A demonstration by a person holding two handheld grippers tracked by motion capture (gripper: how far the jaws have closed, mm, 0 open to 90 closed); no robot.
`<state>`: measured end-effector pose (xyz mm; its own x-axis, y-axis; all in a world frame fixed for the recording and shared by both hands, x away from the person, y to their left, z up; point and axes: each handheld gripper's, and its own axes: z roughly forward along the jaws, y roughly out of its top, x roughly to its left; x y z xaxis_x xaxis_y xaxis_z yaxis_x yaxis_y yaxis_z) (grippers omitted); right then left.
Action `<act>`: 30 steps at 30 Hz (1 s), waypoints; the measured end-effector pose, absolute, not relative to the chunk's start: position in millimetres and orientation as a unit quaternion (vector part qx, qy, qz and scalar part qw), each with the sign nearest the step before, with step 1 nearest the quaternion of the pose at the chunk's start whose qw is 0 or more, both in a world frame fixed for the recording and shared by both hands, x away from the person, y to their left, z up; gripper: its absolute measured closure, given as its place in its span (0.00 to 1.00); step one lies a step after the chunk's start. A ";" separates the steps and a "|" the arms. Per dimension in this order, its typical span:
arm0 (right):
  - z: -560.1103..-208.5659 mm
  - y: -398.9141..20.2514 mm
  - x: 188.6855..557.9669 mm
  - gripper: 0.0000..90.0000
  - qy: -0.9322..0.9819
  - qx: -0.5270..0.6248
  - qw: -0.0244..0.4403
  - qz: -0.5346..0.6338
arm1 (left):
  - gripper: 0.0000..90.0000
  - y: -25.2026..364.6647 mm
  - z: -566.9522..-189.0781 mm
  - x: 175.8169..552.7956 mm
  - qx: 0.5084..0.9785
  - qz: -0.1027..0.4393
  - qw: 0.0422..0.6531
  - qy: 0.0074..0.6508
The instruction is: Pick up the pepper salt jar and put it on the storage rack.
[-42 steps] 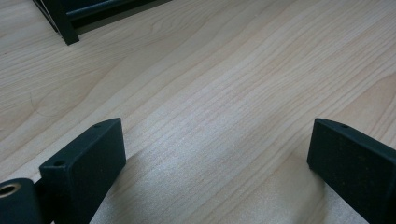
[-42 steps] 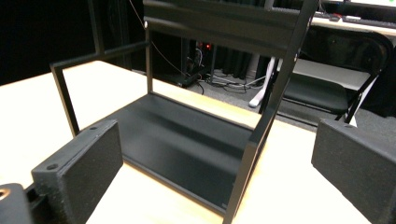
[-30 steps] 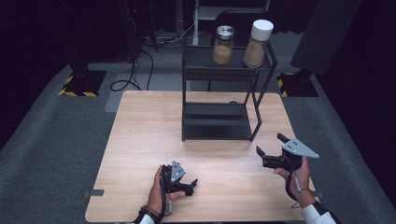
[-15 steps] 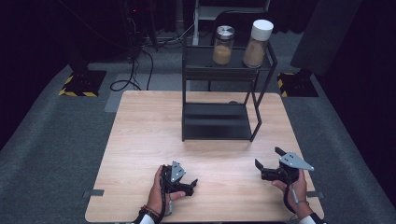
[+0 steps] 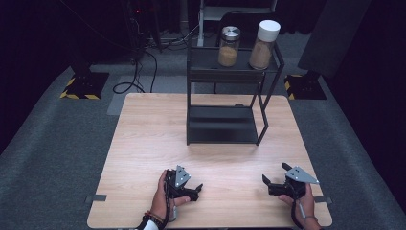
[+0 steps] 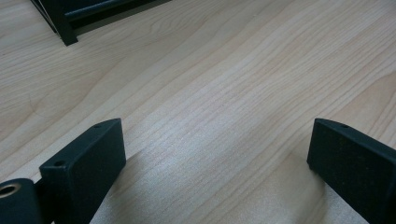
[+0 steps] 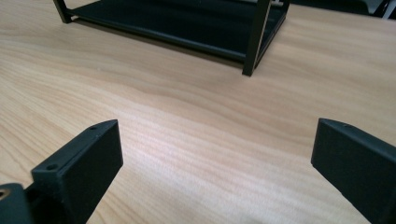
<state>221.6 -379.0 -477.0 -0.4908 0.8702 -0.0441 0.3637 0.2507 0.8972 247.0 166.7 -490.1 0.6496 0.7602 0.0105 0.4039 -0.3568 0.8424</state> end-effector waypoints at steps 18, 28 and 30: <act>-488.3 -381.0 220.8 0.02 0.749 0.436 0.266 0.421 | 0.05 166.6 -490.1 247.0 0.798 0.205 0.434 0.365; -481.8 -377.4 229.5 0.00 0.761 0.451 0.246 0.396 | 0.05 166.4 -490.1 246.8 0.797 0.205 0.434 0.366; -481.8 -377.6 229.9 0.00 0.762 0.449 0.245 0.397 | 0.05 166.4 -490.1 246.8 0.797 0.205 0.434 0.366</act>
